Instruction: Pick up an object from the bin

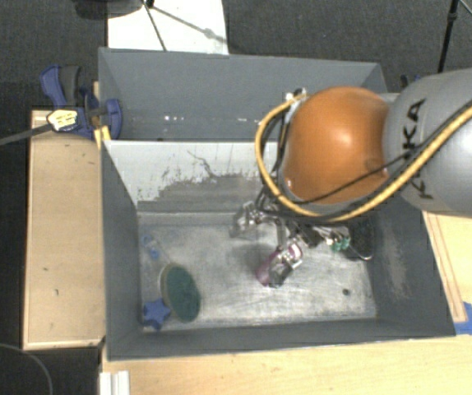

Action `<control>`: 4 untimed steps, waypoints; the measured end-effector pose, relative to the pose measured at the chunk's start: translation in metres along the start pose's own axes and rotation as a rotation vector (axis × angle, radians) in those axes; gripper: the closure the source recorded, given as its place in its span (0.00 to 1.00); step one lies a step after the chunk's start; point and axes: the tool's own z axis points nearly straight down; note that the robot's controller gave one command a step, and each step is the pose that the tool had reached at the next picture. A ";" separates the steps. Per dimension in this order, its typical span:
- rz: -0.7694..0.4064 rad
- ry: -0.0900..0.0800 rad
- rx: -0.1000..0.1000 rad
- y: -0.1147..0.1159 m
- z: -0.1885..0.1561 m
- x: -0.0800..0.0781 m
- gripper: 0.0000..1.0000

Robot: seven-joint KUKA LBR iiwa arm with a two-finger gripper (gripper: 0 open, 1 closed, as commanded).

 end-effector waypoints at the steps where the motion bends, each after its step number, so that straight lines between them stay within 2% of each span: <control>1: -0.123 0.006 0.000 -0.067 0.084 0.018 0.00; 2: 0.101 -0.005 0.000 -0.090 0.133 0.029 0.00; 3: 0.101 -0.011 0.003 -0.091 0.130 0.026 1.00; 4: 0.102 -0.006 0.005 -0.102 -0.034 0.036 1.00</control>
Offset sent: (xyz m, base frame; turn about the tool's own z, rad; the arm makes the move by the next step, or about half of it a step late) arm 0.0185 -0.0629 -0.0809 -0.1287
